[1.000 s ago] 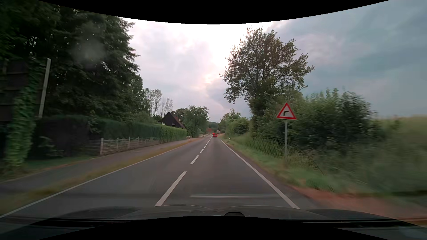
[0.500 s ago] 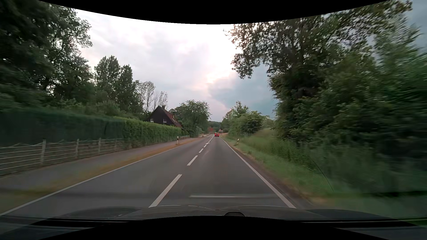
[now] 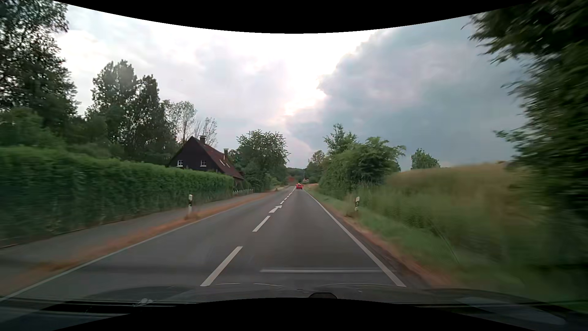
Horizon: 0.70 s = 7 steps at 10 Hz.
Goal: Follow the waypoints while adhering to traffic rules and regulations
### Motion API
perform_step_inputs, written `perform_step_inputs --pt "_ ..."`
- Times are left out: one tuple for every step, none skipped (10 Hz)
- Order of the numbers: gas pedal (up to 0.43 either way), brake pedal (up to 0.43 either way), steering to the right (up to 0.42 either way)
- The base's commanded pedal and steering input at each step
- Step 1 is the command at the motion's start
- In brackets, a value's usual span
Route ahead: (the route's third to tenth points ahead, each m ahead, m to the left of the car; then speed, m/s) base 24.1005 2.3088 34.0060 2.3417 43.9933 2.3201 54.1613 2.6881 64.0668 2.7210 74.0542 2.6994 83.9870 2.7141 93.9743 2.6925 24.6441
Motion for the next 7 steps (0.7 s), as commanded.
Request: perform_step_inputs --pt "0.087 0.000 -0.003" --pt "0.087 0.000 -0.002" --pt "0.087 0.000 -0.002" --pt "0.087 0.000 -0.002" --pt "0.087 0.000 -0.002" --pt "0.087 0.000 -0.002" --pt "0.087 0.000 -0.002"
